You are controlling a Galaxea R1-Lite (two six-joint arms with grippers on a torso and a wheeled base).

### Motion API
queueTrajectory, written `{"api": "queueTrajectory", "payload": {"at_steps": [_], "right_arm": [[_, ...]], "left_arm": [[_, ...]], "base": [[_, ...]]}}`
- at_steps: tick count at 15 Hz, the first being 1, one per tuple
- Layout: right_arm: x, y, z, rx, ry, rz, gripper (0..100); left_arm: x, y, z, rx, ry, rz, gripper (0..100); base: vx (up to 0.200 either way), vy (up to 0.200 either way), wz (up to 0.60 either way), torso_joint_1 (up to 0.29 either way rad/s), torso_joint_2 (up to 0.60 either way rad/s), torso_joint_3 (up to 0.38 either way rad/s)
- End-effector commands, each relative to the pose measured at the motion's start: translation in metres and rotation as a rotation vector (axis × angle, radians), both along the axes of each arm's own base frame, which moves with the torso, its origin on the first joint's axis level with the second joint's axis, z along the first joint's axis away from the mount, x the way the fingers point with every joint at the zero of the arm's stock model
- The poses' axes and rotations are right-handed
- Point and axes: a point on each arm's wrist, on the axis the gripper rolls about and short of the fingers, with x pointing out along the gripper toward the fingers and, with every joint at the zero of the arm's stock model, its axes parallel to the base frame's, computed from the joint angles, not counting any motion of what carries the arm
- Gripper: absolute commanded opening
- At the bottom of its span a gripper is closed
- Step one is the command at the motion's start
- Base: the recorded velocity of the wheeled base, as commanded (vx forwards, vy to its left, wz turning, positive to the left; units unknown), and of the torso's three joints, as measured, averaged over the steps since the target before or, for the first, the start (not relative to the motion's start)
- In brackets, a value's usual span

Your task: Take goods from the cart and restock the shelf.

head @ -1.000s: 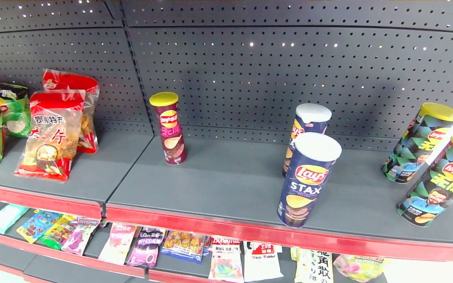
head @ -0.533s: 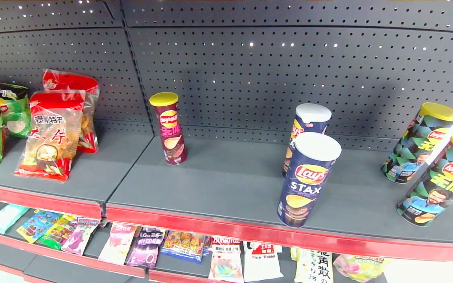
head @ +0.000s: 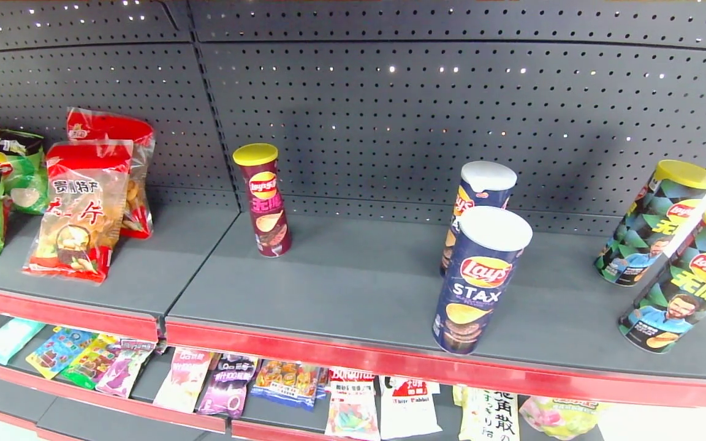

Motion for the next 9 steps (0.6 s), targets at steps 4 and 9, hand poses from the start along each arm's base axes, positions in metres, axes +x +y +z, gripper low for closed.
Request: {"api": "queueTrajectory", "payload": {"at_steps": [4,9], "right_arm": [[0.0001,0.0000,0.0000,0.000,0.001,0.001,100],[0.0001,0.0000,0.0000,0.003,0.001,-0.001,100]], "left_arm": [[0.0000,0.0000,0.0000,0.001,-0.001,-0.001,100],[0.0000,0.0000,0.0000,0.004,-0.001,-0.001,100]], "base": [[-0.050,0.000,0.00,0.002,0.00,0.001],[-0.200,0.000,0.00,0.002,0.00,0.003]]}}
